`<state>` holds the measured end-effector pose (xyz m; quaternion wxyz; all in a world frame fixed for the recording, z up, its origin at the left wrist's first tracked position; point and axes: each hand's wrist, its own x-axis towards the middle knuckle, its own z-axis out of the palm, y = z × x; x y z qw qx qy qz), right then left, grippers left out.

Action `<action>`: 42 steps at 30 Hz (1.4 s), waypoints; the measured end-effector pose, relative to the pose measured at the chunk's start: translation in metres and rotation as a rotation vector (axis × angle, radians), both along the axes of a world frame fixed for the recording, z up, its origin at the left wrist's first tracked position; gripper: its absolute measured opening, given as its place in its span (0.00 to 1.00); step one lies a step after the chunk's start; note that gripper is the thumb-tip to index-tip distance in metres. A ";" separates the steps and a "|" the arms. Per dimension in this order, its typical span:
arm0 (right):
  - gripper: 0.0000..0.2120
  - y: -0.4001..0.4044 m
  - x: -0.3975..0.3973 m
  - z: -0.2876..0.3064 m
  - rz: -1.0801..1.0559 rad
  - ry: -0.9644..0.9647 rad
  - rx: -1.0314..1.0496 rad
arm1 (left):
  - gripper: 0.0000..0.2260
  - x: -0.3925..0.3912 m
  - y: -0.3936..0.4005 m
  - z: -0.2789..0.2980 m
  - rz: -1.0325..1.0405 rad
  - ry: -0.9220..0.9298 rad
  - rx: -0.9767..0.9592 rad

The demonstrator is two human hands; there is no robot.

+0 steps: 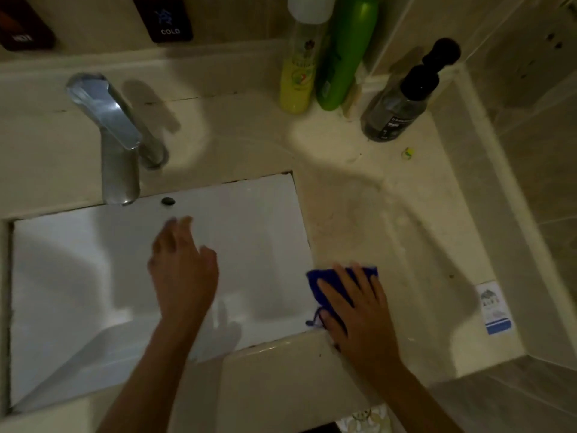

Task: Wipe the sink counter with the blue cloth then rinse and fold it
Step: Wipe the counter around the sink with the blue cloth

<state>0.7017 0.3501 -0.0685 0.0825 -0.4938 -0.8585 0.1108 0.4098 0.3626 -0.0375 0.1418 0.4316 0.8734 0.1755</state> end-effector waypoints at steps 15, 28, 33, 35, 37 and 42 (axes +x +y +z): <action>0.25 0.204 -0.133 -0.002 -0.123 -0.070 0.136 | 0.14 -0.077 0.040 -0.013 0.095 0.176 -0.128; 0.25 0.246 -0.224 -0.001 -0.003 0.065 0.087 | 0.11 -0.098 0.038 -0.021 0.407 -0.170 0.016; 0.28 0.275 -0.263 0.008 0.273 0.027 -0.076 | 0.24 -0.095 0.036 0.004 0.208 -0.102 0.145; 0.29 0.268 -0.269 0.012 0.422 0.027 -0.135 | 0.26 -0.098 0.035 0.007 0.177 -0.097 0.163; 0.28 0.250 -0.262 0.014 0.561 0.076 -0.211 | 0.26 -0.101 0.034 0.009 0.114 -0.068 0.171; 0.26 0.245 -0.220 0.007 0.372 0.207 -0.102 | 0.21 -0.108 0.029 0.003 -0.046 0.002 0.140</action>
